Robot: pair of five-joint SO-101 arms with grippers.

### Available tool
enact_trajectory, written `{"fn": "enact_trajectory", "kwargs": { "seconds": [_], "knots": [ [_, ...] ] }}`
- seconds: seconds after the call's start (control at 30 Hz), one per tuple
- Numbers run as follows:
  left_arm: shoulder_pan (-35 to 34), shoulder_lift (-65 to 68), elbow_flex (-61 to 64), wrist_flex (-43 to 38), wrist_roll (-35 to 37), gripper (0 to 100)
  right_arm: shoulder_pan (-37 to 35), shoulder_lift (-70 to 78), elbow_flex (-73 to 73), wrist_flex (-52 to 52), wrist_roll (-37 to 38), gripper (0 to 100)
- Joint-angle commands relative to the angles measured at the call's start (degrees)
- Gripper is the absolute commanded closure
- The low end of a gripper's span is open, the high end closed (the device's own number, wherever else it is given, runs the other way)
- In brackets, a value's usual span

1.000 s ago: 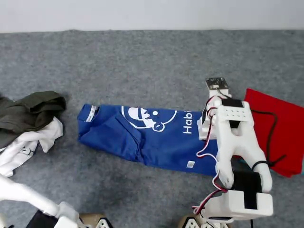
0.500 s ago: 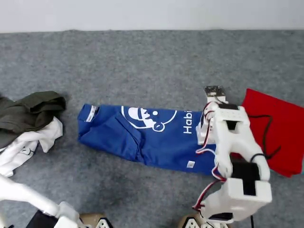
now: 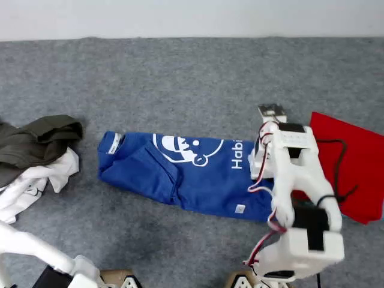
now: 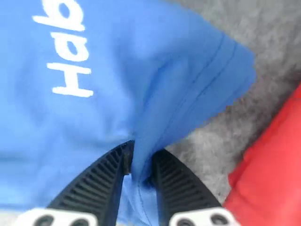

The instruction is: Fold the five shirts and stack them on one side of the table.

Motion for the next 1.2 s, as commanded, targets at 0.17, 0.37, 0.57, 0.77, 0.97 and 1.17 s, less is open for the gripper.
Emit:
{"fn": "enact_trajectory", "kwargs": {
  "seconds": [0.17, 0.37, 0.57, 0.77, 0.97, 1.17],
  "knots": [
    [0.2, -2.1, -2.9, 0.8, -0.4, 97, -17.4, -22.3, -2.0, 6.5, 0.0, 98.8],
    [0.4, -2.0, -2.4, 0.5, -0.4, 97, -31.0, -23.9, -4.7, 4.7, -0.4, 98.8],
    [0.0, -2.0, -2.4, 0.7, -0.3, 97, -38.8, -13.7, -14.3, 1.4, -0.1, 98.8],
    [0.4, -2.0, -2.4, 0.7, -0.3, 97, -44.4, 0.6, -28.8, 1.9, -0.2, 98.8],
    [0.4, -2.0, -2.3, 0.7, -0.3, 97, -46.3, 14.5, -43.0, 2.5, -0.4, 98.8],
    [0.4, -1.7, -2.3, 0.7, -0.3, 97, -47.2, 26.2, -57.7, 6.2, -0.1, 98.7]
  ]
}}
